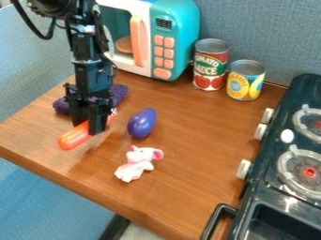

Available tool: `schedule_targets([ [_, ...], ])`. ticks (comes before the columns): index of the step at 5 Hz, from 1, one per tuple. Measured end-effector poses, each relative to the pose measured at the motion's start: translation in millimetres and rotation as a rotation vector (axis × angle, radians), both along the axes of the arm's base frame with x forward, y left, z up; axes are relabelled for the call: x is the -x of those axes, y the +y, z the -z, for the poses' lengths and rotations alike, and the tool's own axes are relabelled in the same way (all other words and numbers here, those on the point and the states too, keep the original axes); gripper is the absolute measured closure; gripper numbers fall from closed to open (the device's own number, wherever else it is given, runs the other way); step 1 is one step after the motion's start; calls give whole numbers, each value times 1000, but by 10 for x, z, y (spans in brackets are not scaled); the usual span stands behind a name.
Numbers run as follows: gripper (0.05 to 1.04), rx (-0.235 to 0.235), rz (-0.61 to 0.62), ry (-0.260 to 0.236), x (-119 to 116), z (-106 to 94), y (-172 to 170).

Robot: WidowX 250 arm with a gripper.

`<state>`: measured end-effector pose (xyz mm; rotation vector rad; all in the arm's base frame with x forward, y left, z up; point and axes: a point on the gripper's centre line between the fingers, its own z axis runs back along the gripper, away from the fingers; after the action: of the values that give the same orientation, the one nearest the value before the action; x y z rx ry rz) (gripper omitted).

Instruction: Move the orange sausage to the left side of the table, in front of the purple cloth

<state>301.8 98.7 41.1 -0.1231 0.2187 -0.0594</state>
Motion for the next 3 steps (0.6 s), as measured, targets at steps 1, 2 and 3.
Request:
schedule_targets([
  [1, 532, 9, -10, 41, 23, 164, -11],
  [2, 532, 11, -13, 36, 11, 188, -13],
  [3, 450, 44, -18, 9, -21, 198, -63],
])
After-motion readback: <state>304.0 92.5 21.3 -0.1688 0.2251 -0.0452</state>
